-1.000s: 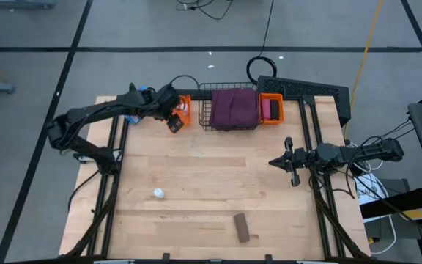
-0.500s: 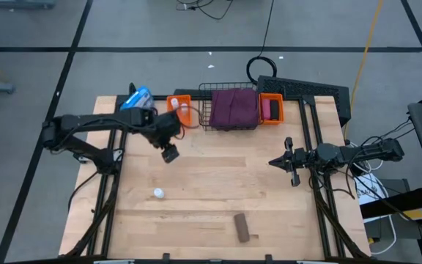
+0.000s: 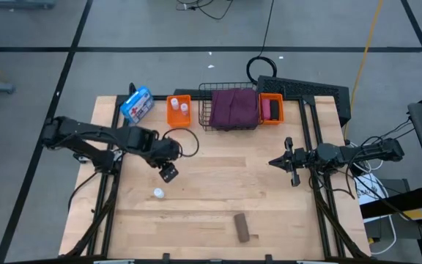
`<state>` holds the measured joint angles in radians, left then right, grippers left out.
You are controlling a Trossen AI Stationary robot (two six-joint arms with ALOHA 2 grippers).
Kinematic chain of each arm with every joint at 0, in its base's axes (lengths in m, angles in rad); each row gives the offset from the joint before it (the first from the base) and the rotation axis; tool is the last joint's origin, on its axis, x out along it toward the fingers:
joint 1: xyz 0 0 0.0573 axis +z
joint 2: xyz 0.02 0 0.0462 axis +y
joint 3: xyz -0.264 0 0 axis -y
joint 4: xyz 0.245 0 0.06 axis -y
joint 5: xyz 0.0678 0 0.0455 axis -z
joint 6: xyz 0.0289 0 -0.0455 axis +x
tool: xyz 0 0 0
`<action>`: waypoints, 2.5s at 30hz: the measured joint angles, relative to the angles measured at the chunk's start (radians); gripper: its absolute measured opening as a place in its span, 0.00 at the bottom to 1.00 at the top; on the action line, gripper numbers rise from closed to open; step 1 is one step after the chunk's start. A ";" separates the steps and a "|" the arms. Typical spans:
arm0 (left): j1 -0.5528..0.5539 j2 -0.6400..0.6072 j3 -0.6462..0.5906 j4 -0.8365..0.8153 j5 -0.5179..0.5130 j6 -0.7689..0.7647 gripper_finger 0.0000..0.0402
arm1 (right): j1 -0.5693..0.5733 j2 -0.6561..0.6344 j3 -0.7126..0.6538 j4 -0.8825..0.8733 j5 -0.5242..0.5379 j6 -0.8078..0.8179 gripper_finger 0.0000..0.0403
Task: Pick & place medical supplies in basket/bin
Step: Put the white pill bottle into the left orange bin
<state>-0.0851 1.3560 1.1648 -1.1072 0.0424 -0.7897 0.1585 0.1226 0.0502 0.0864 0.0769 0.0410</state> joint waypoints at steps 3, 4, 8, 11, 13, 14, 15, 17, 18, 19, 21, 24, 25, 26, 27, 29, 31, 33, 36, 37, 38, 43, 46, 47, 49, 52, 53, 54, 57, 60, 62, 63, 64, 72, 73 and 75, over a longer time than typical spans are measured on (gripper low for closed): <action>-0.052 0.000 0.000 0.000 -0.026 -0.091 0.58 | 0.000 0.000 0.000 0.000 0.000 0.000 0.00; -0.070 0.000 0.000 0.000 -0.038 -0.122 0.58 | 0.000 0.000 0.000 0.000 0.000 0.000 0.00; -0.150 0.000 0.000 0.000 -0.083 -0.264 0.58 | 0.000 0.000 0.000 0.000 0.000 0.000 0.00; -0.212 0.000 0.000 0.000 -0.108 -0.381 0.58 | 0.000 0.000 0.000 0.000 0.000 0.000 0.00; -0.253 0.000 0.000 0.000 -0.128 -0.461 0.58 | 0.000 0.000 0.000 0.000 0.000 0.000 0.00; -0.272 0.000 0.000 0.000 -0.137 -0.502 0.58 | 0.000 0.000 0.000 0.000 0.000 0.000 0.00; -0.290 0.000 0.000 0.000 -0.147 -0.544 0.58 | 0.000 0.000 0.000 0.000 0.000 0.000 0.00; -0.317 0.000 0.000 0.000 -0.169 -0.626 0.58 | 0.000 0.000 0.000 0.000 0.000 0.000 0.00; -0.329 0.000 0.000 0.000 -0.181 -0.655 0.58 | 0.000 0.000 0.000 0.000 0.000 0.000 0.00; -0.341 0.000 0.000 0.000 -0.194 -0.680 0.58 | 0.000 0.000 0.000 0.000 0.000 0.000 0.00; -0.364 0.000 0.000 0.000 -0.213 -0.726 0.58 | 0.000 0.000 0.000 0.000 0.000 0.000 0.00; -0.388 0.018 0.000 -0.004 -0.219 -0.759 0.58 | 0.000 0.000 0.000 0.000 0.000 0.000 0.00; -0.396 0.025 0.000 -0.010 -0.219 -0.763 0.58 | 0.000 0.000 0.000 0.000 0.000 0.000 0.00; -0.402 0.032 0.000 -0.013 -0.219 -0.766 0.58 | 0.000 0.000 0.000 0.000 0.000 0.000 0.00; -0.407 0.041 0.000 -0.014 -0.217 -0.768 0.58 | 0.000 0.000 0.000 0.000 0.000 0.000 0.00; -0.413 0.064 0.000 -0.018 -0.195 -0.772 0.58 | 0.000 0.000 0.000 0.001 0.000 0.000 0.00; -0.416 0.090 0.000 -0.018 -0.174 -0.772 0.58 | 0.000 0.000 0.000 0.001 0.000 0.000 0.00; -0.416 0.114 0.000 -0.018 -0.153 -0.772 0.59 | 0.000 0.000 0.000 0.001 0.000 0.000 0.00; -0.414 0.151 0.000 -0.023 -0.128 -0.772 0.62 | 0.000 0.000 0.000 0.001 0.000 0.000 0.00; -0.413 0.161 0.000 -0.026 -0.121 -0.772 0.63 | 0.000 0.000 0.000 0.001 0.000 0.000 0.00; -0.413 0.171 0.000 -0.033 -0.116 -0.772 0.65 | 0.000 0.000 0.000 0.001 0.000 0.000 0.00; -0.413 0.211 0.000 -0.066 -0.095 -0.743 0.73 | 0.000 0.000 0.000 0.001 0.000 0.000 0.00; -0.413 0.228 0.000 -0.076 -0.103 -0.727 0.76 | 0.000 0.000 0.000 0.001 0.000 0.000 0.00; -0.413 0.232 0.000 -0.080 -0.103 -0.723 0.76 | 0.000 0.000 0.000 0.001 0.000 0.000 0.00; -0.414 0.236 -0.006 -0.078 -0.102 -0.719 0.76 | 0.000 0.000 0.000 0.001 0.000 0.000 0.00; -0.414 0.238 -0.032 -0.073 -0.089 -0.715 0.74 | 0.000 0.000 0.000 0.001 0.000 0.000 0.00; -0.414 0.238 -0.044 -0.067 -0.085 -0.714 0.73 | 0.000 0.000 0.000 0.001 0.000 0.000 0.00; -0.414 0.238 -0.057 -0.062 -0.082 -0.714 0.72 | 0.000 0.000 0.000 0.001 0.000 0.000 0.00; -0.414 0.239 -0.090 -0.046 -0.072 -0.713 0.70 | 0.000 0.000 0.000 0.001 0.000 0.000 0.00; -0.414 0.239 -0.109 -0.040 -0.069 -0.713 0.68 | 0.000 0.000 0.000 0.001 0.000 0.000 0.00; -0.414 0.239 -0.115 -0.028 -0.070 -0.713 0.68 | 0.000 0.000 0.000 0.001 0.000 0.000 0.00; -0.414 0.239 -0.118 -0.020 -0.069 -0.712 0.68 | 0.000 0.000 0.000 0.001 0.000 0.000 0.00; -0.414 0.239 -0.123 -0.009 -0.070 -0.710 0.69 | 0.000 0.000 0.000 0.001 0.000 0.000 0.00; -0.414 0.239 -0.172 0.072 -0.066 -0.705 0.66 | 0.000 0.000 0.000 0.001 0.000 0.000 0.00; -0.414 0.239 -0.172 0.072 -0.066 -0.705 0.65 | 0.000 0.000 0.000 0.001 0.000 0.000 0.00; -0.414 0.239 -0.172 0.072 -0.066 -0.705 0.64 | 0.000 0.000 0.000 0.001 0.000 0.000 0.00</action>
<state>-0.4988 1.5948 0.9928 -1.0351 -0.0238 -1.4952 0.1586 0.1227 0.0502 0.0872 0.0769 0.0406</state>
